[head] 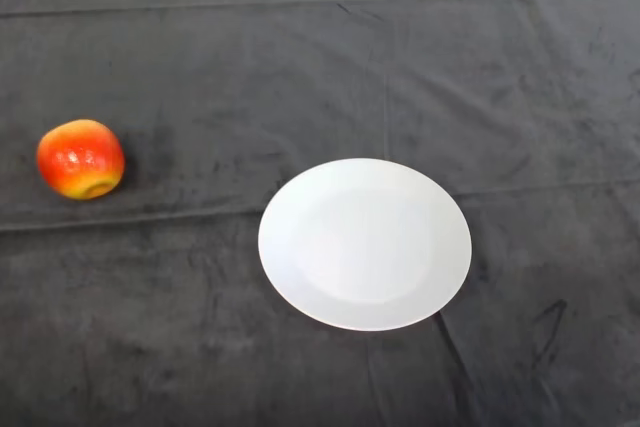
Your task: Move the apple to the plate
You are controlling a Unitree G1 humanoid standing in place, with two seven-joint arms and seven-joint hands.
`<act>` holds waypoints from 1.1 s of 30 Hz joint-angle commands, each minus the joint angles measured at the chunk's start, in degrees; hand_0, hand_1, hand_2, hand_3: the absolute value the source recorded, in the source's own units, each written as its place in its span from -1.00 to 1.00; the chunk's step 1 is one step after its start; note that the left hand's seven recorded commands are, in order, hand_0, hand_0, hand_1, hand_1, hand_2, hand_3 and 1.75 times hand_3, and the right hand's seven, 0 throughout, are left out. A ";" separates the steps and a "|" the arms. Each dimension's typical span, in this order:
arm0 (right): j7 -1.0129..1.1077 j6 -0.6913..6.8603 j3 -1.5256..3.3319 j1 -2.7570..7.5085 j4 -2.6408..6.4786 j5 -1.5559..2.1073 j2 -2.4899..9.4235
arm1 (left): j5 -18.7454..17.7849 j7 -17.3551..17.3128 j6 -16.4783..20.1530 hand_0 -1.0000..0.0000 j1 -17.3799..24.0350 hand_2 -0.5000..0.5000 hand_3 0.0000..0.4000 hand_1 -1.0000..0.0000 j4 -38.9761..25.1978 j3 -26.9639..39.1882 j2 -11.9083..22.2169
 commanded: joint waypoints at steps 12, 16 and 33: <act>-0.26 0.05 0.17 0.46 1.89 0.07 -0.44 | 6.22 -1.21 -0.84 1.00 -5.25 0.00 -1.00 1.00 -0.60 -6.26 -1.79; -0.26 0.06 0.18 0.48 1.85 0.08 -0.44 | 7.51 -2.40 -0.37 1.00 -6.16 0.00 -1.00 1.00 -1.13 -8.08 -2.59; -0.19 0.11 0.18 0.65 1.57 0.10 -0.44 | 11.25 -8.72 1.81 1.00 -5.60 0.00 -1.00 1.00 -10.73 -15.32 -7.77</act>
